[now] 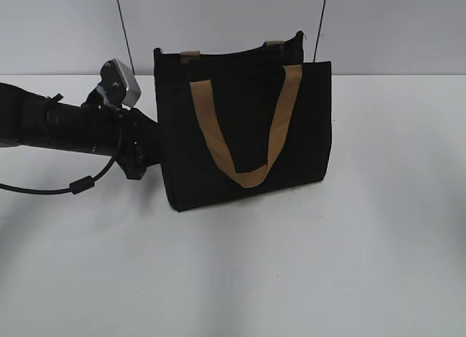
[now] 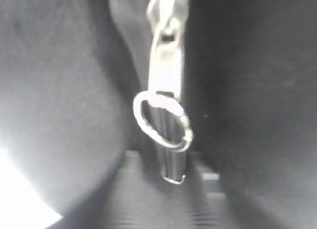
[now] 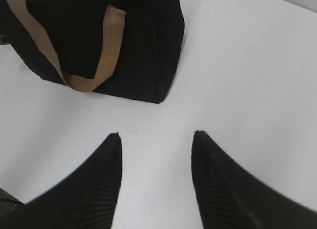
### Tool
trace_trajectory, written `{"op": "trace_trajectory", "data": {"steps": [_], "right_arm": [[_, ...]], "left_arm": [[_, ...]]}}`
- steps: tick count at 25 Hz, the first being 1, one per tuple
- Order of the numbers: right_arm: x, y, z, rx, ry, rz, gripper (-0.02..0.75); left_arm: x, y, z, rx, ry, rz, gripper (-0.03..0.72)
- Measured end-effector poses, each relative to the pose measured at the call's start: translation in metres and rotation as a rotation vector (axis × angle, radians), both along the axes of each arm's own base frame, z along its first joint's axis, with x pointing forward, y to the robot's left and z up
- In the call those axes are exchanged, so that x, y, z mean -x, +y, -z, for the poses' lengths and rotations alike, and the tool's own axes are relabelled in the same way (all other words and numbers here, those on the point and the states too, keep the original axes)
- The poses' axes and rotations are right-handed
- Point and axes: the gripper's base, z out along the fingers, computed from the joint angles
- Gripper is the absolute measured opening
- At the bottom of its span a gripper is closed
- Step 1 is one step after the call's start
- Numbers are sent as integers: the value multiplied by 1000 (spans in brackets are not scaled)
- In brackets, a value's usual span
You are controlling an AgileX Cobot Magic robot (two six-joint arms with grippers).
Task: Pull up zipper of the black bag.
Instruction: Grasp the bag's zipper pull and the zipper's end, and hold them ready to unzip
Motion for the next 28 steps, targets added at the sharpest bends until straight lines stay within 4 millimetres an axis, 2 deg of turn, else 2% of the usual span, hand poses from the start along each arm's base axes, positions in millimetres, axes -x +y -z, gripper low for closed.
{"op": "trace_trajectory", "data": {"steps": [2, 7, 16, 23, 28], "right_arm": [[0, 0, 0, 0, 0, 0, 359], [0, 0, 0, 0, 0, -1, 359], [0, 2, -1, -22, -6, -6, 359], [-1, 2, -2, -18, -26, -12, 359], [-1, 4, -3, -38, -35, -23, 359]], "left_arm": [[0, 0, 0, -6, 0, -4, 342], [-1, 2, 2, -31, 0, -20, 81], [-3, 5, 2, -73, 2, -64, 74], [-9, 19, -36, -184, -94, -209, 74], [-6, 22, -67, -182, -170, -241, 71]]}}
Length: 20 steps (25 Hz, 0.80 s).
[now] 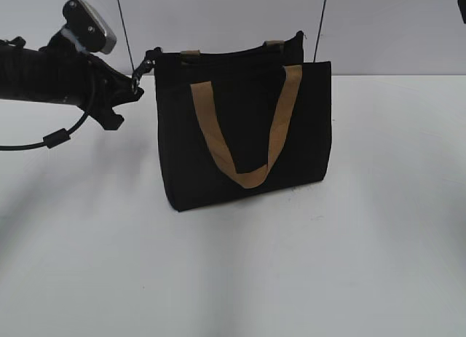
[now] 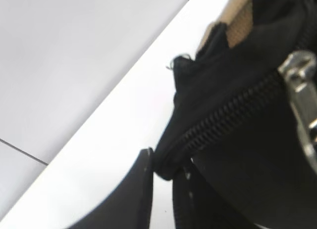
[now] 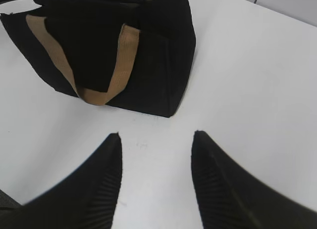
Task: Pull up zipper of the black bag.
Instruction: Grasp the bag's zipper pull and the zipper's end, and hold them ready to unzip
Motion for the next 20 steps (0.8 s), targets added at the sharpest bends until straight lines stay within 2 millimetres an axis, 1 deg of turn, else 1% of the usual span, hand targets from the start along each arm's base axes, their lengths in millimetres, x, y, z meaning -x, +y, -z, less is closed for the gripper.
{"op": "trace_trajectory", "data": {"steps": [7, 10, 12, 14, 17, 20], "right_arm": [[-1, 2, -2, -16, -29, -16, 359], [-2, 7, -6, -68, -64, -42, 359], [-2, 13, -8, -70, -96, -81, 359], [-1, 25, -10, -68, -124, -123, 358], [-3, 49, -11, -81, -166, -185, 340], [-10, 76, -1, -100, -161, -241, 333]], "left_arm": [[6, 2, -33, 12, -87, -5, 71], [11, 3, -49, 22, -128, -7, 67], [14, 3, -58, 35, -146, -12, 67], [18, 4, -67, 42, -164, -15, 65], [28, 6, -71, 45, -169, -16, 64], [37, 8, -74, 46, -173, -15, 41]]}}
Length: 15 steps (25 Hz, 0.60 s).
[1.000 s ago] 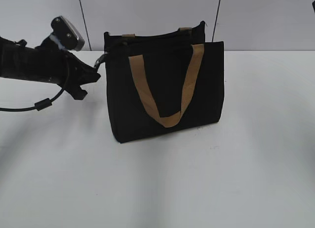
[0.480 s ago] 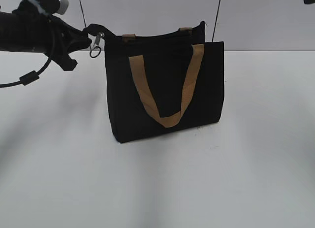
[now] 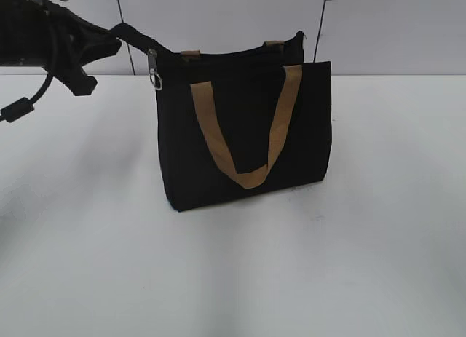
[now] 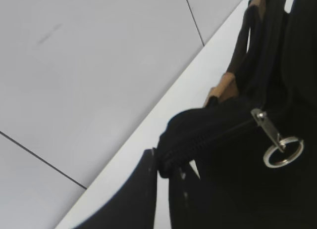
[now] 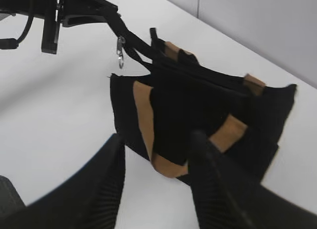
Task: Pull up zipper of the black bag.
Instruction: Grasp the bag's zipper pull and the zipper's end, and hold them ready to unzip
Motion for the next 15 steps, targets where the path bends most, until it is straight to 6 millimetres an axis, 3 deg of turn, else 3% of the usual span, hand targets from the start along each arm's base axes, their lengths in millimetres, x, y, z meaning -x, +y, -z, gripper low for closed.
{"op": "trace_trajectory", "data": {"steps": [8, 15], "right_arm": [[-26, 65, 40, 1, 8, -69, 329], [-42, 101, 68, 2, -31, -56, 329]], "left_arm": [[18, 4, -35, 50, -78, -25, 29], [20, 5, -39, 74, -73, -36, 29]]}}
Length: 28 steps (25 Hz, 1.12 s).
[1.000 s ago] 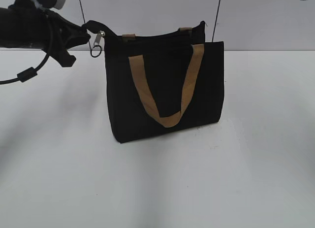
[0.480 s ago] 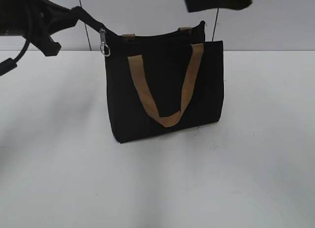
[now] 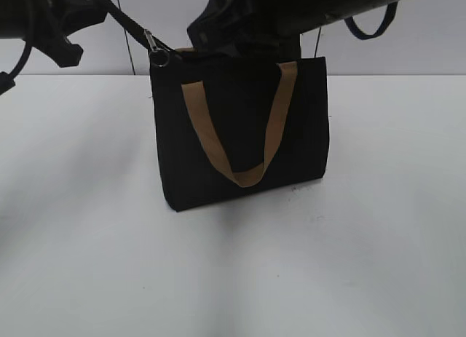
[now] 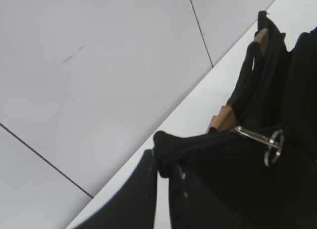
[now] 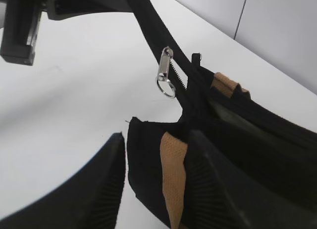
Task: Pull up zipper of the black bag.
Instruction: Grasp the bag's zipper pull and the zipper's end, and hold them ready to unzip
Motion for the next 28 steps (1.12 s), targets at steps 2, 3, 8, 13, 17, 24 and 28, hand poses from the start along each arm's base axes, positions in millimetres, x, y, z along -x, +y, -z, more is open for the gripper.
{"op": "trace_trajectory", "data": {"steps": [2, 3, 8, 13, 17, 24, 28], "right_arm": [[-5, 4, 5, 1, -13, 14, 329], [-7, 5, 8, 9, -24, 15, 329], [-15, 9, 22, 121, -106, -59, 329], [-23, 13, 41, 206, -140, -111, 329], [-31, 15, 52, 229, -162, -99, 328], [-33, 15, 52, 254, -203, -111, 321], [-32, 16, 52, 236, -185, -107, 301]], "left_arm": [[0, 0, 0, 2, 0, 5, 29], [0, -1, 0, 5, -1, 10, 29], [2, -4, -1, 22, -4, 47, 29], [5, -4, 4, 23, 13, 54, 29], [6, -4, 7, 22, 23, 55, 29], [7, -5, 7, 33, 26, 62, 29], [7, -4, 17, 35, 65, 54, 29]]}}
